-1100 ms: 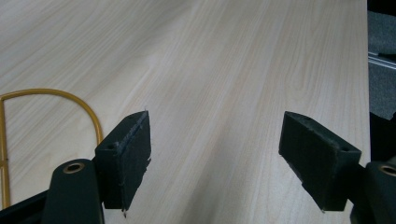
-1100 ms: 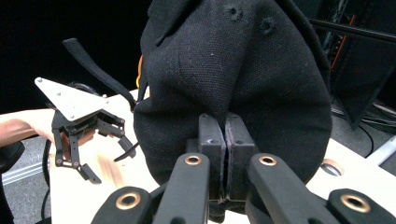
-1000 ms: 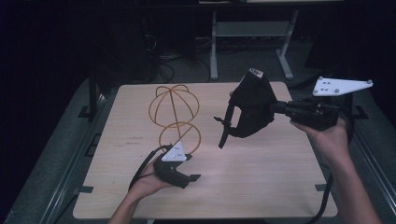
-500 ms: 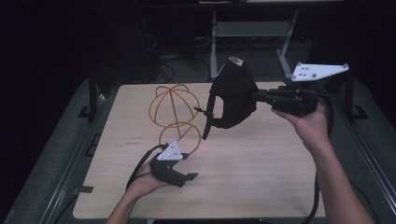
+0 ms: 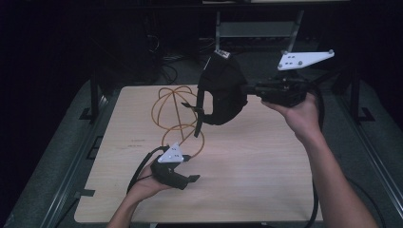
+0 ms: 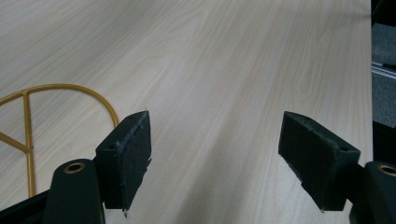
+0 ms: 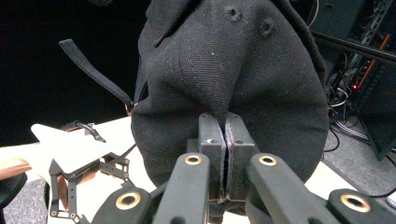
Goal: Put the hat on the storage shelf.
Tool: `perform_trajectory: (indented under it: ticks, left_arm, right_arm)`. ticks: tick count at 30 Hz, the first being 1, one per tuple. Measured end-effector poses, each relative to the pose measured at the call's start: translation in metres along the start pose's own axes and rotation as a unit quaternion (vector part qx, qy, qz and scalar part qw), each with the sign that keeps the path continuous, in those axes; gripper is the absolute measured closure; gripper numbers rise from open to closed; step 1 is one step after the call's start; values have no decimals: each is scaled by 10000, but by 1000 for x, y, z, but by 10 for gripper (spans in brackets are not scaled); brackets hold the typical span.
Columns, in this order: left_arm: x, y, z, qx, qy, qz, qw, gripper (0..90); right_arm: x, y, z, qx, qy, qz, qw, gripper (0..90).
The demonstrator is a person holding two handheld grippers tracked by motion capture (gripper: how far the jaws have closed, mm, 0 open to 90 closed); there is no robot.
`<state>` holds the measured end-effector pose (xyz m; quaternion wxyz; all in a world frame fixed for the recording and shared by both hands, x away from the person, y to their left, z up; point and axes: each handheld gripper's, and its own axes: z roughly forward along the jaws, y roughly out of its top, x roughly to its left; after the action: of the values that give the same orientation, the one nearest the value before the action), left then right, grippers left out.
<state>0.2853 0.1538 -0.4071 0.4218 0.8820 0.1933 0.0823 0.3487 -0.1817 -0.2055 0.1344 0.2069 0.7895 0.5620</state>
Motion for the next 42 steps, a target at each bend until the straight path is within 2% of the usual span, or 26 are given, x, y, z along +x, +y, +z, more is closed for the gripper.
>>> perform_trajectory:
  ticks: [3, 11, 25, 33, 38, 39, 42]
  left_arm:
    - [0, -1, -1, -46, -8, -71, 10000, 255]
    - [0, 0, -2, -27, -16, -71, 10000, 256]
    - [-3, 0, 2, 47, -59, 84, 9999, 256]
    - [-5, 1, 5, 87, -109, 136, 9998, 257]
    - [-5, 1, 5, 97, -116, 124, 9998, 257]
    - [-5, 1, 5, 110, -97, 174, 9997, 257]
    - [-5, 1, 6, 125, -81, 189, 9997, 257]
  right_arm:
    - [1, 9, 12, 58, 67, -60, 9999, 882]
    - [3, 24, 33, 192, 202, -172, 9995, 881]
    - [7, 50, 84, 310, 482, -312, 9979, 882]
    - [11, 63, 119, 408, 662, -288, 9966, 881]
    - [12, 65, 134, 493, 681, -250, 9961, 881]
    - [12, 66, 141, 512, 706, -227, 9959, 879]
    - [12, 66, 148, 523, 729, -179, 9958, 879]
